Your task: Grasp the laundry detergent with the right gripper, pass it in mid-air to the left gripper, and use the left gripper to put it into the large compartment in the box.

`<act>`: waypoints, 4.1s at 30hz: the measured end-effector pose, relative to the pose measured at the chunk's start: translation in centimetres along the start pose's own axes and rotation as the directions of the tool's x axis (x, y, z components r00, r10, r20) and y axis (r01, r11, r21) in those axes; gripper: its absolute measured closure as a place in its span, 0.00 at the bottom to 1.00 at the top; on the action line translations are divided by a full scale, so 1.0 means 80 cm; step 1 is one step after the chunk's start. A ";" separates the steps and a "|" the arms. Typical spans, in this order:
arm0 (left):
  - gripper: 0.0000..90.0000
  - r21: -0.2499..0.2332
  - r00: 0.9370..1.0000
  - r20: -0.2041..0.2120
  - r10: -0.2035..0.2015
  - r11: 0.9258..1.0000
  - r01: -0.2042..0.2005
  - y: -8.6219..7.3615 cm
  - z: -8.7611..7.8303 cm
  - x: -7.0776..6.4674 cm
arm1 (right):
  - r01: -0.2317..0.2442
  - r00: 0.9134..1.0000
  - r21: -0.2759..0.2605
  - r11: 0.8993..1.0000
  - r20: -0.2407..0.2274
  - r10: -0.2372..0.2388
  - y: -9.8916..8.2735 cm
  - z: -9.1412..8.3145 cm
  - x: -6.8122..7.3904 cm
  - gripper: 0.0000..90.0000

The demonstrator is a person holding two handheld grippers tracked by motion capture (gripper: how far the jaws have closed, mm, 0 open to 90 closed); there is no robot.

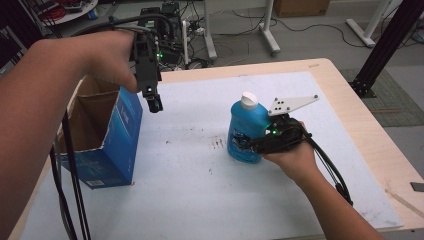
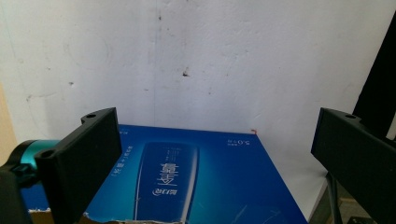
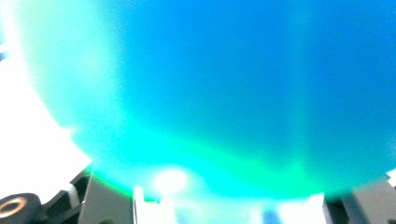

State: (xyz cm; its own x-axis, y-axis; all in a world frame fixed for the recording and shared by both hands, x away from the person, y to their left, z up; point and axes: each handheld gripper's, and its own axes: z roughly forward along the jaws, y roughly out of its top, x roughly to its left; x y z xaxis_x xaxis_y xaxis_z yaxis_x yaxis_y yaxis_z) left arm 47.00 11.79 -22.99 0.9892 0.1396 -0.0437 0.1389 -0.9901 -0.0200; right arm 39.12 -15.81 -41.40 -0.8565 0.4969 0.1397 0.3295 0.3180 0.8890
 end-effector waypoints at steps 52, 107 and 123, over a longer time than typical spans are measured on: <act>0.02 -0.029 0.981 -0.005 0.196 0.980 -0.196 0.051 -0.041 -0.118 | 0.269 0.919 0.019 0.963 -0.304 -0.250 0.098 0.013 0.090 0.51; 0.25 0.017 0.989 0.003 0.146 0.989 -0.146 0.075 -0.026 -0.141 | 0.248 0.893 -0.010 0.969 -0.385 -0.233 0.122 0.030 0.114 0.52; 0.30 0.023 0.988 0.001 0.154 0.988 -0.154 0.076 -0.025 -0.141 | 0.244 0.896 -0.009 0.970 -0.380 -0.229 0.122 0.031 0.114 0.52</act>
State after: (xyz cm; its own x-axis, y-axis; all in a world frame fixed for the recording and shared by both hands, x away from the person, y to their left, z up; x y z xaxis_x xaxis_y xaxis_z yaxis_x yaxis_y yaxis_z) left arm 36.78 4.19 -20.64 0.9988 -0.0145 -0.0468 -0.0163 -0.9992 -0.0363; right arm 35.51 -6.15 -32.50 -0.9941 0.0653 0.0870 0.1065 0.4225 0.9001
